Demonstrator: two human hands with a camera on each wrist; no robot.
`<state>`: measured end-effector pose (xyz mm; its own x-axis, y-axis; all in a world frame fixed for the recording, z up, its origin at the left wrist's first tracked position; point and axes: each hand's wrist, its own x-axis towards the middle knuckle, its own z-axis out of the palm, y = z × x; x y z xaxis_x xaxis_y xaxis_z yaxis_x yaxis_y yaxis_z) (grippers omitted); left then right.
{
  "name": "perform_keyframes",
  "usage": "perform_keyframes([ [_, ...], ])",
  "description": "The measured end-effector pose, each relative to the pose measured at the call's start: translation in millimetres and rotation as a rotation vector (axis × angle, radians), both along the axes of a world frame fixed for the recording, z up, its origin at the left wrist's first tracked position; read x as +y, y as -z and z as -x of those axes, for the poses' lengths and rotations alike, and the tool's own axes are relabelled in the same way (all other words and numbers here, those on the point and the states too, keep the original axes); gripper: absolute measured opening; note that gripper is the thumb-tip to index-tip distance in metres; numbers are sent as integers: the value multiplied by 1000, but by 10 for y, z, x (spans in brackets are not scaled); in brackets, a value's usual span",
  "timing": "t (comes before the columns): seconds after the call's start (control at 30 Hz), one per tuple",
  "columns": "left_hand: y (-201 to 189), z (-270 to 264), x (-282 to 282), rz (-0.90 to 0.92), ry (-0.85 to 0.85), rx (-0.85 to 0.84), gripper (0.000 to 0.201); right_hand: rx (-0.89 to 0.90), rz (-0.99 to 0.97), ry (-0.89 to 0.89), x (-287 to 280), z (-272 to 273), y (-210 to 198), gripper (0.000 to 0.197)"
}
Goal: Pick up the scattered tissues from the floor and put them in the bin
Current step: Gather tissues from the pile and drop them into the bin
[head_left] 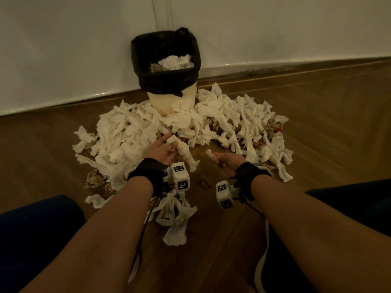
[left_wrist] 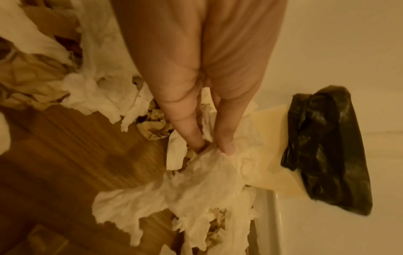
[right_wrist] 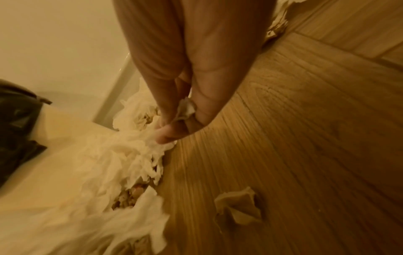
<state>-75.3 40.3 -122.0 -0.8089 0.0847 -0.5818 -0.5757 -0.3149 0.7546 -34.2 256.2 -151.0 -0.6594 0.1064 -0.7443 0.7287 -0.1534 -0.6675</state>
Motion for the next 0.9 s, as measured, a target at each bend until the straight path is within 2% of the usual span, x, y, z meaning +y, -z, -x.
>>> perform_keyframes([
  [0.17, -64, 4, -75, -47, 15, 4, 52, 59, 280, 169, 3, -65, -155, 36],
  [0.3, -161, 58, -122, 77, 147, 57, 51, 124, 334, 203, -77, -21, -356, 40],
  [0.37, -206, 96, -154, 60, 188, 93, 45, 154, 360, 225, -113, 37, -454, 42],
  [0.43, -315, 124, -152, -21, 205, 155, 30, 178, 377, 235, -140, 104, -571, 42],
  [0.47, -385, 144, -146, -67, 183, 179, 25, 194, 374, 237, -159, 142, -634, 42],
  [0.57, -500, 275, -116, -148, 52, 172, 51, 259, 341, 267, -187, 266, -789, 40],
  [0.6, -529, 323, -104, -181, 19, 182, 53, 279, 345, 286, -196, 312, -844, 40],
  [0.7, -669, 460, -56, -228, -23, 229, 33, 332, 350, 267, -223, 471, -1027, 40],
  [0.8, -835, 632, -34, -291, -102, 247, 45, 373, 359, 224, -282, 677, -1294, 40],
  [0.9, -1080, 823, -62, -309, -157, 280, 44, 415, 377, 232, -333, 953, -1563, 38],
])
